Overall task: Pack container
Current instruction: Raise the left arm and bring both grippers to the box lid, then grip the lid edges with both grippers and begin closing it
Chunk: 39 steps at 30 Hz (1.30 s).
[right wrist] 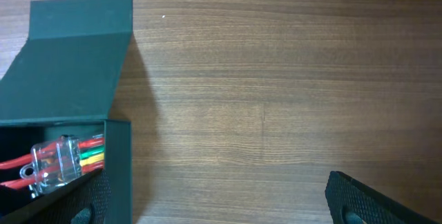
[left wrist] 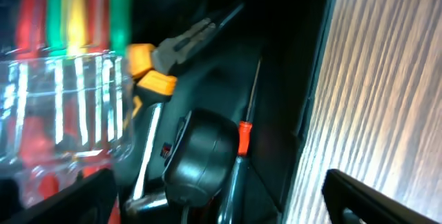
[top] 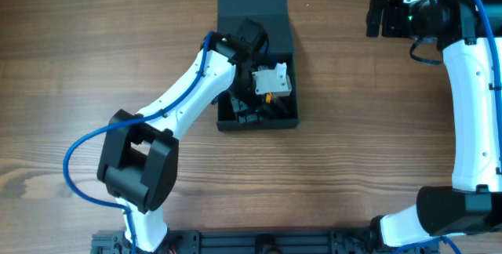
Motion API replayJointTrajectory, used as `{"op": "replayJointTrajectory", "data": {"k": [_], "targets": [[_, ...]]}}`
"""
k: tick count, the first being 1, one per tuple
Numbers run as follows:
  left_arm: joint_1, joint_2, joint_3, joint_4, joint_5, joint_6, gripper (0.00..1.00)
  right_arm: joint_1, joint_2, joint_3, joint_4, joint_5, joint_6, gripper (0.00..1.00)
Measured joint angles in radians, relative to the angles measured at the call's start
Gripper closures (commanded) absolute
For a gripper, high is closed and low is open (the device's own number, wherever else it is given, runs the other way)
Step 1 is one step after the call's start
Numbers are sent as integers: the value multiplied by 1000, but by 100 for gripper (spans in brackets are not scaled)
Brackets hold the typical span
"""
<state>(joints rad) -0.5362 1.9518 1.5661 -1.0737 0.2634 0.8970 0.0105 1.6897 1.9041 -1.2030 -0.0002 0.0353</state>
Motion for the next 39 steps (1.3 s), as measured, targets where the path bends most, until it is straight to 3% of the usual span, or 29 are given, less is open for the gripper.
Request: {"op": "replayJointTrajectory", "data": {"k": [2, 6, 7, 9, 11, 14, 21, 31, 39], "targets": [[0, -25, 22, -13, -7, -43, 0, 0, 0, 0, 4, -7, 0, 8], [5, -122, 101, -36, -31, -187, 1, 0, 0, 0, 70, -22, 23, 63], [10, -139, 117, -36, -33, -220, 7, 0, 0, 0, 98, -27, 35, 77], [42, -179, 150, -36, -34, -320, 14, 0, 0, 0, 147, -47, 63, 87], [114, -207, 169, -34, -24, -419, 24, 0, 0, 0, 182, -69, 95, 90], [238, -210, 172, -20, 34, -541, 51, 0, 5, 0, 212, -97, 119, 94], [504, -186, 172, 79, 195, -773, 95, 0, 106, 0, 215, -197, 144, 96], [565, -86, 172, 118, 311, -905, 96, 0, 331, 0, 184, -408, 144, 96], [565, 93, 172, 181, 447, -976, 96, 0, 396, 0, 148, -472, 144, 96]]}}
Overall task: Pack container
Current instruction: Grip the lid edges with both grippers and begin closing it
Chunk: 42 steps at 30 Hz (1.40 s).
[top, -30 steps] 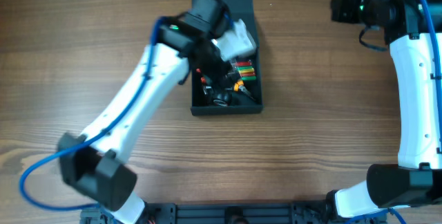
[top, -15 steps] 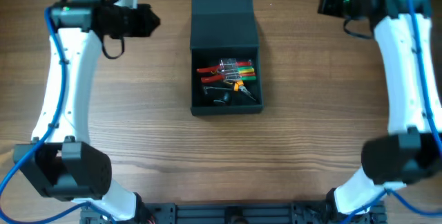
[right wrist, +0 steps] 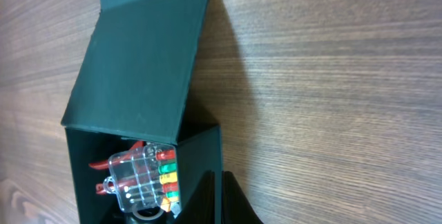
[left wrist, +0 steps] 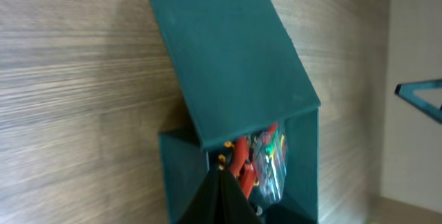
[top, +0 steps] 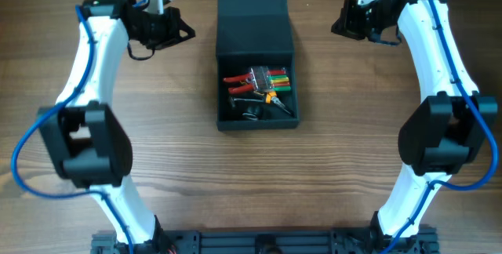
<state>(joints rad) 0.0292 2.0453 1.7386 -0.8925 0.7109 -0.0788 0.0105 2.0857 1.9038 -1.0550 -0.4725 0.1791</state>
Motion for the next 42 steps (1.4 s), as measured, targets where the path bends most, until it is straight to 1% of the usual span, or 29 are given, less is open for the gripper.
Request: {"op": "replayJointTrajectory", "data": {"k": [6, 10, 21, 27, 33, 36, 42], "targets": [[0, 132, 0, 72, 104, -69, 96, 0, 47, 0, -2, -34, 0, 96], [0, 183, 0, 106, 137, -103, 96, 0, 83, 0, 5, -51, 0, 96], [0, 278, 0, 237, 212, -190, 96, 0, 181, 0, 66, -158, 14, 95], [0, 313, 0, 262, 225, -215, 96, 0, 221, 0, 132, -264, 61, 94], [0, 323, 0, 318, 260, -265, 96, 0, 259, 0, 189, -354, 112, 95], [0, 357, 0, 348, 278, -287, 96, 0, 278, 0, 193, -366, 126, 95], [0, 376, 0, 349, 287, -303, 96, 0, 280, 0, 215, -365, 143, 95]]}}
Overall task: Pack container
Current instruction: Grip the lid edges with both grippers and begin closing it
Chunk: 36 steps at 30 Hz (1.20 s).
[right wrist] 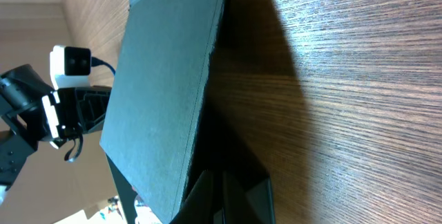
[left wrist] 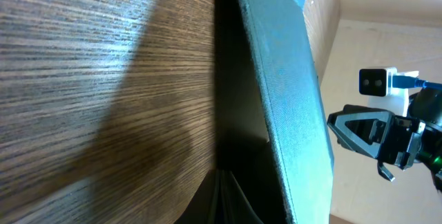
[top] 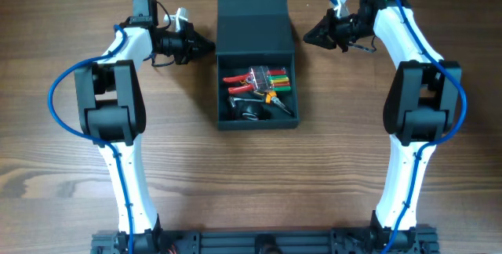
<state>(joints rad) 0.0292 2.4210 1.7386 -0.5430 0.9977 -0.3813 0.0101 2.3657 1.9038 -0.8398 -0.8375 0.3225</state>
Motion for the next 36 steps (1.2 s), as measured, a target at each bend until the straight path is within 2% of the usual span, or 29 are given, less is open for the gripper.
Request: {"op": "replayJointTrajectory", "data": {"k": [14, 26, 36], "targets": [[0, 0, 0, 2, 0, -3, 96, 14, 89, 0, 12, 0, 18, 95], [-36, 0, 0, 10, 0, -7, 96, 69, 92, 0, 31, -3, 21, 96], [-46, 0, 0, 10, 35, -7, 96, 74, 92, 0, 34, -100, -3, 96]]}}
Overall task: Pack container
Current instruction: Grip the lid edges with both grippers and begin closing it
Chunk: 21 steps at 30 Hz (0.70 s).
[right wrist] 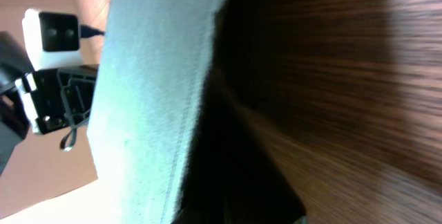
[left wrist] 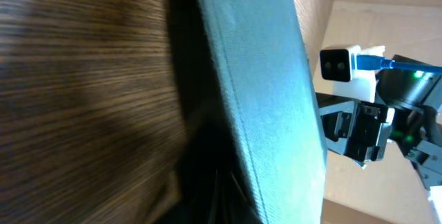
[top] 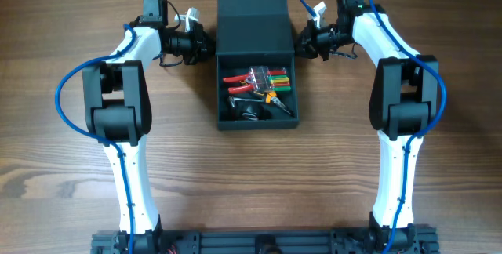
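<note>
The dark box (top: pixel 223 89) stands open mid-table, its lid (top: pixel 252 15) laid back flat behind it. Inside lie a clear case of coloured screwdrivers (top: pixel 268 76), red-handled pliers (top: pixel 238 81) and a black round tool (top: pixel 249 111). My left gripper (top: pixel 207 45) is shut, its tip against the lid's left edge near the hinge. My right gripper (top: pixel 300 44) is shut against the right edge. The left wrist view shows the lid (left wrist: pixel 269 79) edge-on above the left gripper (left wrist: pixel 221 207). The right wrist view shows the lid (right wrist: pixel 152 79) beside the right gripper (right wrist: pixel 231 196).
The bare wooden table (top: pixel 392 168) surrounds the box on all sides. Both arms reach in low from the left and right at the back. A black rail (top: pixel 259 244) runs along the table's front edge.
Both shut grippers have come inward from just beside the lid and now sit at its left and right edges. The lid fills more of both wrist views. The box and tools lie as before.
First my left gripper was open inside the box beside the clear case, with my right arm off at the back right. Then both grippers were shut at the back, wide of the lid. Later they were low beside the lid, and now they are at its edges.
</note>
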Motion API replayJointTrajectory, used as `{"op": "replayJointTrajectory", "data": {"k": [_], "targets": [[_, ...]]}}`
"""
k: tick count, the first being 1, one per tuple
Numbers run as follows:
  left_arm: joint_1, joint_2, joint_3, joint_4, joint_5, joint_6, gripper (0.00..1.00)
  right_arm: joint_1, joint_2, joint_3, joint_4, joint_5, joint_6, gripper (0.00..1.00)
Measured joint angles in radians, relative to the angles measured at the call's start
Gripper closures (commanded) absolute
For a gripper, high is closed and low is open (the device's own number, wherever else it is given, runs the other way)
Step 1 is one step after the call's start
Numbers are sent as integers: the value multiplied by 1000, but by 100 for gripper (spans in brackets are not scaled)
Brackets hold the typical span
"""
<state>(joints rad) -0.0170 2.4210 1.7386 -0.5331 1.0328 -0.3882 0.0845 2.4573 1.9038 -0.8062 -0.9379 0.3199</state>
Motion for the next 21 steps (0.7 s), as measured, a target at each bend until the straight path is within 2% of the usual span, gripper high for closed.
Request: {"op": "replayJointTrajectory", "data": {"k": [21], "targets": [[0, -5, 8, -8, 24, 28, 96, -8, 0, 0, 28, -95, -114, 96]]}}
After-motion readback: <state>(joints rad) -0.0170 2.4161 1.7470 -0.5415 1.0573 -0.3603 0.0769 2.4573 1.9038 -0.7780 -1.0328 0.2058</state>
